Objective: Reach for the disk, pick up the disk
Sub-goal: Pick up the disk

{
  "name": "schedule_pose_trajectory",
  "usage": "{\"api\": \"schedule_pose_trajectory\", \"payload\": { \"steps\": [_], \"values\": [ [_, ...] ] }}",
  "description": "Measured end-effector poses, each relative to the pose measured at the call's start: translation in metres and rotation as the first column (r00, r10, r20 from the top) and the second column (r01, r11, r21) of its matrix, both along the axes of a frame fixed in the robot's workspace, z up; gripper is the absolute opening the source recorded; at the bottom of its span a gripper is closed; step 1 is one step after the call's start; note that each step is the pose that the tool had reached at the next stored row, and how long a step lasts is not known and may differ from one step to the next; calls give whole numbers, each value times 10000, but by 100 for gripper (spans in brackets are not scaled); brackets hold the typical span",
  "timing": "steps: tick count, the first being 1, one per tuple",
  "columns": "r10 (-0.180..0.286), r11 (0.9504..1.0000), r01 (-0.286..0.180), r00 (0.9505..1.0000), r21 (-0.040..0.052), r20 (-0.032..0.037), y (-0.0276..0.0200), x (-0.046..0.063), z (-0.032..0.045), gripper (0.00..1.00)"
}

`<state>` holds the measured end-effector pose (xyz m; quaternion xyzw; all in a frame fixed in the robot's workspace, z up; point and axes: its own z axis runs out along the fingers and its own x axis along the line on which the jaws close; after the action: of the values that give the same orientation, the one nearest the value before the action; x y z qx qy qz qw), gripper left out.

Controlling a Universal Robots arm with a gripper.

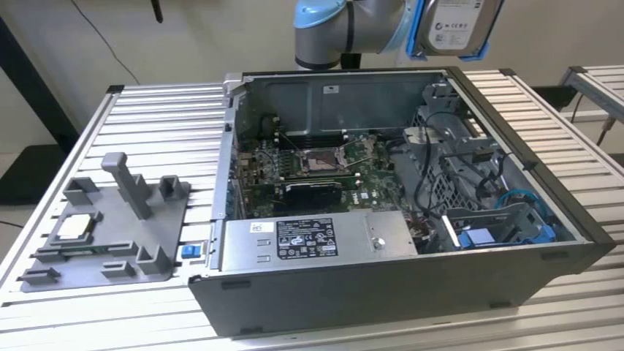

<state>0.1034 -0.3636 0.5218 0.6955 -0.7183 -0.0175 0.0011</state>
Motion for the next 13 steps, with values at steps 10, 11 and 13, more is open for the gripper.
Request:
{"api": "schedule_pose_trajectory", "payload": {
  "steps": [10, 11, 13],
  "values": [
    [-1, 10000, 1, 10000, 0, 0, -188, -56, -10, 0],
    [-1, 10000, 1, 10000, -1, 0, -206, -61, -11, 0],
    [0, 10000, 0, 10000, 0, 0, -239, -68, -14, 0]
  ]
}}
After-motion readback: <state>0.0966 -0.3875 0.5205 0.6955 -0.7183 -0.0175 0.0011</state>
